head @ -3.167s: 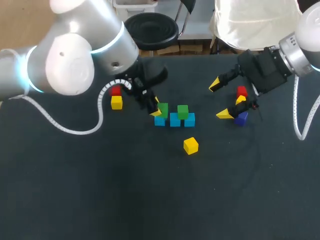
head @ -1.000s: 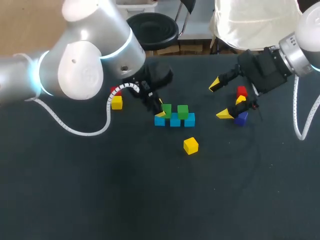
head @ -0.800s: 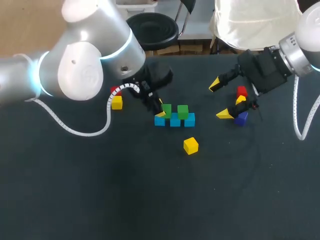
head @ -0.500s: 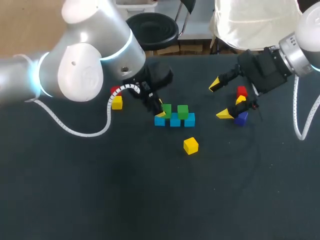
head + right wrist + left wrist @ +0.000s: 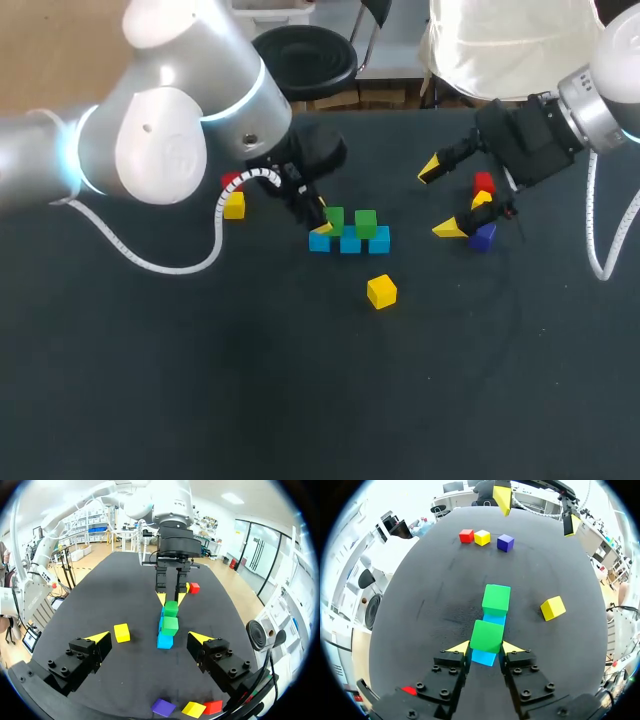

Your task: Place the blue cubes, place green cubes on the blue cubes, place the yellow cubes on the green cubes, then place the red cubes on the yellow cubes, and place purple cube on the red cubes.

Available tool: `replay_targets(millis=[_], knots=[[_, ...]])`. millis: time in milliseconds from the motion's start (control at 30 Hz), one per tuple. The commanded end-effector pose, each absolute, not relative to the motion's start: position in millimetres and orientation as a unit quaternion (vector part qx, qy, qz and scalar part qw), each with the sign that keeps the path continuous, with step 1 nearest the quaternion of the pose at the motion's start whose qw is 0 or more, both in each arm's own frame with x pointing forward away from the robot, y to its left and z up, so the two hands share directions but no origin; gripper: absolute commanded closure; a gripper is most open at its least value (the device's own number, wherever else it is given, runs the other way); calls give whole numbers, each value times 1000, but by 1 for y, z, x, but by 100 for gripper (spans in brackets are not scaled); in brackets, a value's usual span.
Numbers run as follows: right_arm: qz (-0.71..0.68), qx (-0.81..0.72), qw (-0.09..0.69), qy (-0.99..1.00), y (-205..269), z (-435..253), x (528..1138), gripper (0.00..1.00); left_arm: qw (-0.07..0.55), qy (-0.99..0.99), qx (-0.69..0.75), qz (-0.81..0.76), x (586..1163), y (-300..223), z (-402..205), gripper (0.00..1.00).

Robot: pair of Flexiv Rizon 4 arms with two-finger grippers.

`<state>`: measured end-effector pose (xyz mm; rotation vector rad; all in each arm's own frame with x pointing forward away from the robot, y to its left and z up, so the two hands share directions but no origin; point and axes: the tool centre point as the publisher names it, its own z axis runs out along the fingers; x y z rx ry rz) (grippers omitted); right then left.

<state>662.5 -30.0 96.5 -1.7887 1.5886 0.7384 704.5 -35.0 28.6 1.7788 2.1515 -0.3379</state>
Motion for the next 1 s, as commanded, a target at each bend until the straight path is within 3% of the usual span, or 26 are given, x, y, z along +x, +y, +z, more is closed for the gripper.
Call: replay_targets(millis=[33,1000], knots=[[280,-678,314,602,-30,96,662,0,169,754,623,-117,702,-34,29,100],[280,-678,314,602,-30,96,662,0,184,748,629,-104,698,-37,32,100]])
